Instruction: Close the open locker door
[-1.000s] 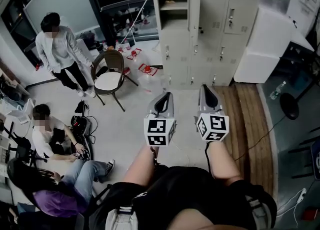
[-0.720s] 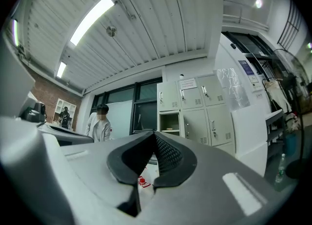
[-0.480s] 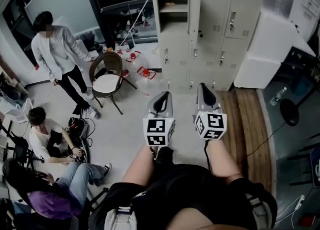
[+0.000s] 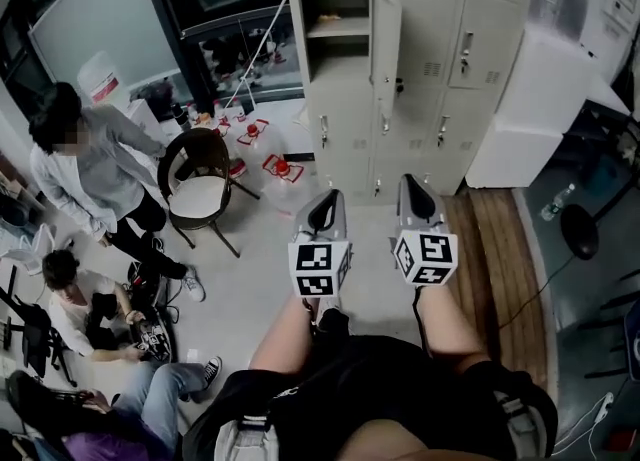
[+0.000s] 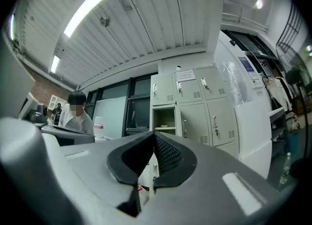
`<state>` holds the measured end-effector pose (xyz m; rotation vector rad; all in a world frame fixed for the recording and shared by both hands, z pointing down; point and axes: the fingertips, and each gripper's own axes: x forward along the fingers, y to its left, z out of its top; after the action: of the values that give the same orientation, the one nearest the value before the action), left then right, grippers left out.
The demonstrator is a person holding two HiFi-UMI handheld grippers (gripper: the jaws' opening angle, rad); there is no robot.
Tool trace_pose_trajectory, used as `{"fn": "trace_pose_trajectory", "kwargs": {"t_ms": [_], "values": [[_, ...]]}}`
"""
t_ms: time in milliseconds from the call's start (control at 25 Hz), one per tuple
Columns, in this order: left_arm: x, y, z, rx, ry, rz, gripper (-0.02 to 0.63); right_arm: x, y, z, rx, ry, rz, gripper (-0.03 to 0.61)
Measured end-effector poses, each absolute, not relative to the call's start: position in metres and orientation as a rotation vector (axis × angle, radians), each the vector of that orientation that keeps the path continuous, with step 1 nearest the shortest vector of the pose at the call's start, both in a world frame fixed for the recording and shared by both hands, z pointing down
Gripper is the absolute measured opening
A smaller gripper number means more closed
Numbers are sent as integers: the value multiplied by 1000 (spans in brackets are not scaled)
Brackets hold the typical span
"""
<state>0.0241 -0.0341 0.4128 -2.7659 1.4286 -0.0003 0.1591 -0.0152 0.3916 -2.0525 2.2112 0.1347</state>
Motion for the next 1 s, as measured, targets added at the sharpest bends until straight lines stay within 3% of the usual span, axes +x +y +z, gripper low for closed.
{"fn": "trace_pose_trajectory", "kwargs": {"t_ms": [600, 1000], "values": [[40, -264, 379, -2847, 1266, -8, 0, 179, -230, 358, -2169, 2079, 141, 11], [67, -323, 380, -2873, 1232, -30, 0, 215, -284, 353, -2223, 2047, 159, 14]]}}
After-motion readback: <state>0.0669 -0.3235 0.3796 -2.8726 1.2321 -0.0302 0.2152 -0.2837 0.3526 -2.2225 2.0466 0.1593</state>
